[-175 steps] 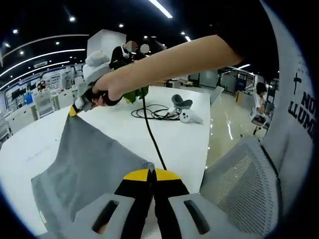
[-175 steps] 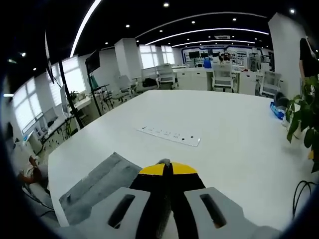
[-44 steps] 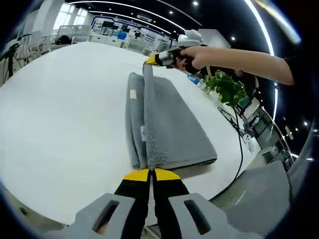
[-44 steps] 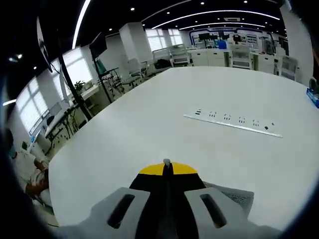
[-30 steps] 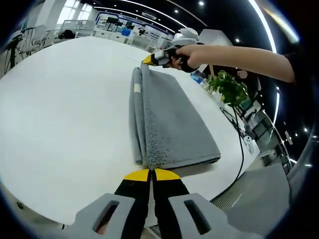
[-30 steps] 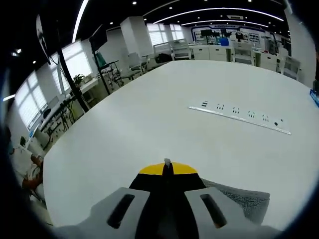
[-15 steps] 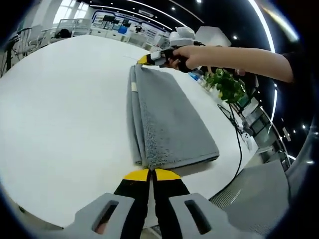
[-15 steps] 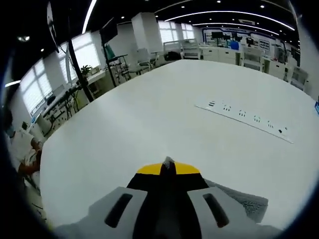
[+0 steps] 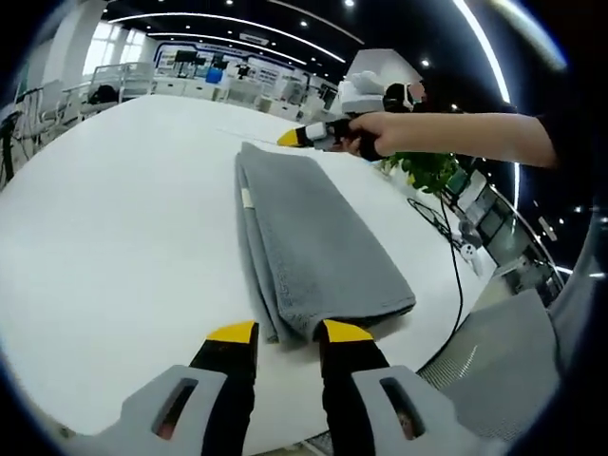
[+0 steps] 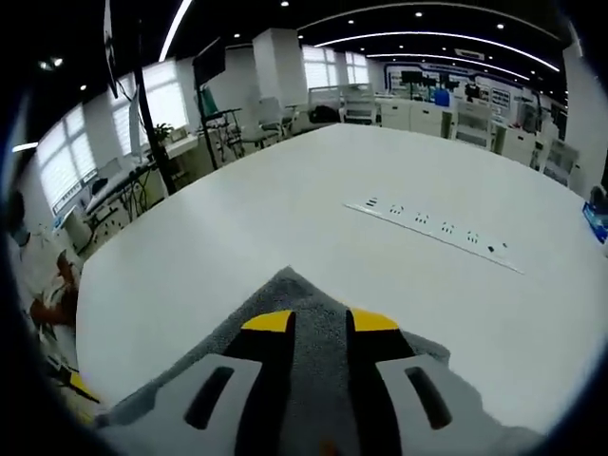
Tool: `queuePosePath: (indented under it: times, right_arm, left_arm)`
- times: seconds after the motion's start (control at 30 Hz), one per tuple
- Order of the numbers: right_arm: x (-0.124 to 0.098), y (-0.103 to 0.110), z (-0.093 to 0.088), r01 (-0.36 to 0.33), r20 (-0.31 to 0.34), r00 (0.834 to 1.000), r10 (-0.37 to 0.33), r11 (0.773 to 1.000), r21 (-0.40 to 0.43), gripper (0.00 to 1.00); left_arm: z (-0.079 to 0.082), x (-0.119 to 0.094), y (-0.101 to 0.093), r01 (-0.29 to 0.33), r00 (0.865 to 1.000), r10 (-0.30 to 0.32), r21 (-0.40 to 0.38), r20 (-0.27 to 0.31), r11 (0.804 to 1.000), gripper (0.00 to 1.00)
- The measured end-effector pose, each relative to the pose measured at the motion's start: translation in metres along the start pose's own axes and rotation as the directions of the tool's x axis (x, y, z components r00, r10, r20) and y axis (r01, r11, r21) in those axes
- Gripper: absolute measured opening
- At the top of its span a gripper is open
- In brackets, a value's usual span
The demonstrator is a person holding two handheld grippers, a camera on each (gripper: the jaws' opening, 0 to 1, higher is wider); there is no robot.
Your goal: Fold the towel on the table until its edges align and the towel forms a compact rectangular stack.
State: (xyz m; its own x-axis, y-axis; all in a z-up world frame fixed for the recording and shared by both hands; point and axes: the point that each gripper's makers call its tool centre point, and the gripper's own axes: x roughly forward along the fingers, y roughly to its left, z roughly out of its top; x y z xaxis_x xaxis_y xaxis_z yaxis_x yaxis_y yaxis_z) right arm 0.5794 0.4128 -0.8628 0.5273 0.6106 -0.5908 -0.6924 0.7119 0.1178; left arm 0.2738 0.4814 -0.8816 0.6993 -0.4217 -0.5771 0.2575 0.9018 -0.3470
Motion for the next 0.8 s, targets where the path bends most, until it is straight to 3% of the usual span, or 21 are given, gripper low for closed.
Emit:
queuePosePath:
  times: [0.37, 0.8]
  right_arm:
    - [-0.04, -0.011, -0.008, 0.025, 0.04, 0.999, -0.026, 0.999, 0.04, 0.26]
    - [-0.079, -0.005, -0.049, 0.044, 0.013, 0.999, -0.045, 0.994, 0.099, 0.26]
  left_arm:
    - [0.021, 0.01, 0.004, 0.011, 1.0, -0.009, 0.085, -0.021, 0.996, 0.33]
    - [0.055, 0.014, 0.013, 0.021, 1.0, -0.021, 0.13, 0.001, 0.991, 0.33]
